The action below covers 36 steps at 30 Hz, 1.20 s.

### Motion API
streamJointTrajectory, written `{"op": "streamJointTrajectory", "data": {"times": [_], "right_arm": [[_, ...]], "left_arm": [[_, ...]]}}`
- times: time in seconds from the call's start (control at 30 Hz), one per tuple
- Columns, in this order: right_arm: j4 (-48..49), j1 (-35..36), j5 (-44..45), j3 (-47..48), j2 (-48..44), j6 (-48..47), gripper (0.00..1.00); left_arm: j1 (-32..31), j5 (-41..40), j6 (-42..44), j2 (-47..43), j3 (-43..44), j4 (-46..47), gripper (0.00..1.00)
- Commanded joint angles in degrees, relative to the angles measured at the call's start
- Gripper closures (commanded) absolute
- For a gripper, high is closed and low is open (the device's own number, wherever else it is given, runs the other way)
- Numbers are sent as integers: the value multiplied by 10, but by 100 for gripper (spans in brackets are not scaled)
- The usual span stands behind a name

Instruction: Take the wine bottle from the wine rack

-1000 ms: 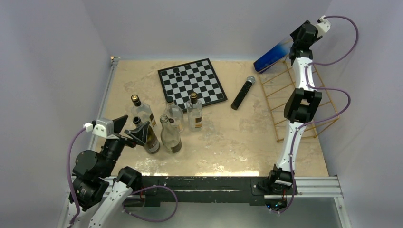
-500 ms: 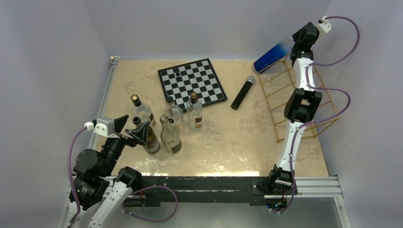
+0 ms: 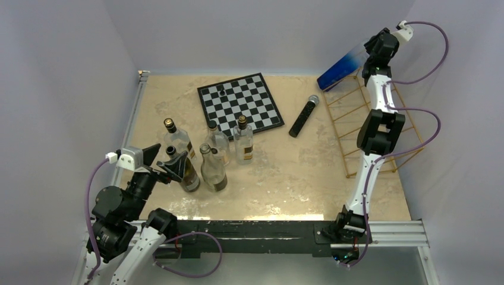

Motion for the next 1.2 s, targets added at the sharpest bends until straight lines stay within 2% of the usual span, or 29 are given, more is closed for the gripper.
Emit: {"op": "streamJointTrajectory", "data": {"times": [0.0, 0.57, 0.87, 1.17], "right_arm": [[69, 3, -5, -4, -69, -50, 100], [75, 32, 8, -18, -112, -86, 100], [78, 68, 75, -2, -125, -129, 100], [123, 93, 74, 2, -153, -211, 100]], "left_arm": [[0, 3, 2, 5, 0, 22, 2], [0, 8, 0, 3, 0, 22, 2], [0, 5, 0, -4, -1, 22, 2], [0, 8, -1, -11, 0, 23, 2]]}}
